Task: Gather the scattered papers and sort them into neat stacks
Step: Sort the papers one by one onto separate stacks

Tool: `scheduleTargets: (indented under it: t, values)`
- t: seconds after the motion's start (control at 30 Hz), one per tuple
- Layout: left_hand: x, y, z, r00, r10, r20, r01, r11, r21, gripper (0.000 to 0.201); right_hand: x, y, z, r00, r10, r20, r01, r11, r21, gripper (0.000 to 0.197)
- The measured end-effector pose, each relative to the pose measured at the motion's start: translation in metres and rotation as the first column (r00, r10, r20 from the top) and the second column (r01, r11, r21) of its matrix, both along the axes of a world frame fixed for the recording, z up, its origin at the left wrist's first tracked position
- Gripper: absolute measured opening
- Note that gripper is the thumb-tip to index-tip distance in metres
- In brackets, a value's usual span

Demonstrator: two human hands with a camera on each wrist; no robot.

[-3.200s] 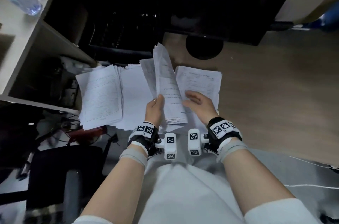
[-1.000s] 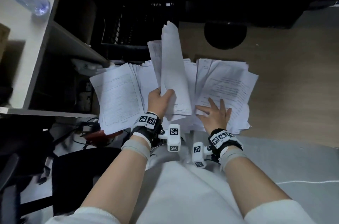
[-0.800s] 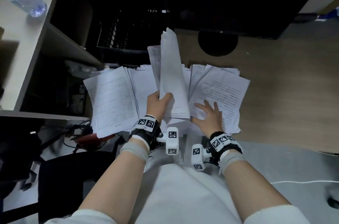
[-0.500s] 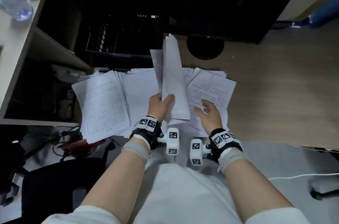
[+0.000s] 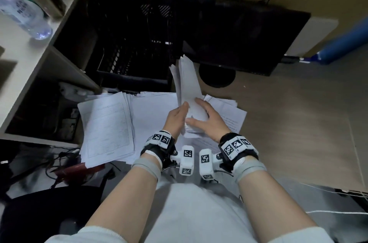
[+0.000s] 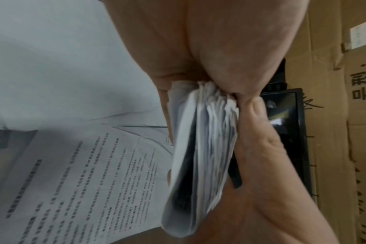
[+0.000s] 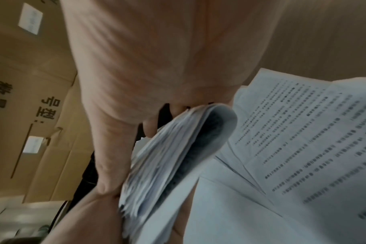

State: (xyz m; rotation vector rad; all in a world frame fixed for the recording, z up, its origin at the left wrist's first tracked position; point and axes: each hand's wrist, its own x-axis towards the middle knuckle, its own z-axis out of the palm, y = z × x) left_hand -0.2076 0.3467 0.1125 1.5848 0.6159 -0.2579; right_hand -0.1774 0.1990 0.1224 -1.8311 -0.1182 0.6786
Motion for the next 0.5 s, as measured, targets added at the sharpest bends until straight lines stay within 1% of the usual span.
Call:
scheduleTargets:
  t: [0.07,0.13,0.2,0.27,0.33,0.4,0.47,0.5]
  values:
    - [0.002,-0.002,0.002,1.0,-0.014,0.001,0.014,1.0,0.019,0.043,0.005,-0.001,0.002,1.0,-0.009,0.016,0.009,1.0,-0.018,0.074]
    - [0.002,-0.006,0.005,1.0,-0.018,-0.001,0.018,1.0,0.011,0.045,0.01,-0.003,0.002,1.0,-0.006,0.009,0.006,0.998,-0.067,0.069]
    - [0.001,-0.012,0.007,1.0,0.012,0.003,-0.012,1.0,-0.01,0.046,0.014,-0.006,0.005,1.0,-0.01,0.003,0.01,0.991,-0.132,0.063]
    - [0.001,-0.018,0.006,0.999,0.027,0.023,-0.026,0.999,-0.044,0.039,0.017,-0.008,0.008,1.0,-0.018,0.022,0.021,0.983,-0.184,0.052]
    - [0.0,-0.023,0.005,0.999,-0.005,0.049,0.01,0.995,-0.1,0.041,0.018,-0.01,0.01,0.999,0.042,0.031,-0.033,0.97,-0.24,0.045]
    - [-0.001,-0.029,0.002,0.999,-0.029,0.043,0.034,0.993,-0.112,0.045,0.022,-0.015,0.009,0.993,0.117,0.034,-0.102,0.952,-0.287,0.036]
    - [-0.001,-0.033,0.003,0.998,0.013,0.054,-0.011,0.999,-0.039,0.039,0.025,-0.023,0.006,0.994,0.105,0.021,-0.096,0.964,-0.25,0.031]
    - [-0.001,-0.034,0.003,0.997,0.053,0.06,-0.052,0.999,-0.004,0.038,0.027,-0.027,0.003,0.998,0.064,-0.001,-0.063,0.976,-0.209,0.031]
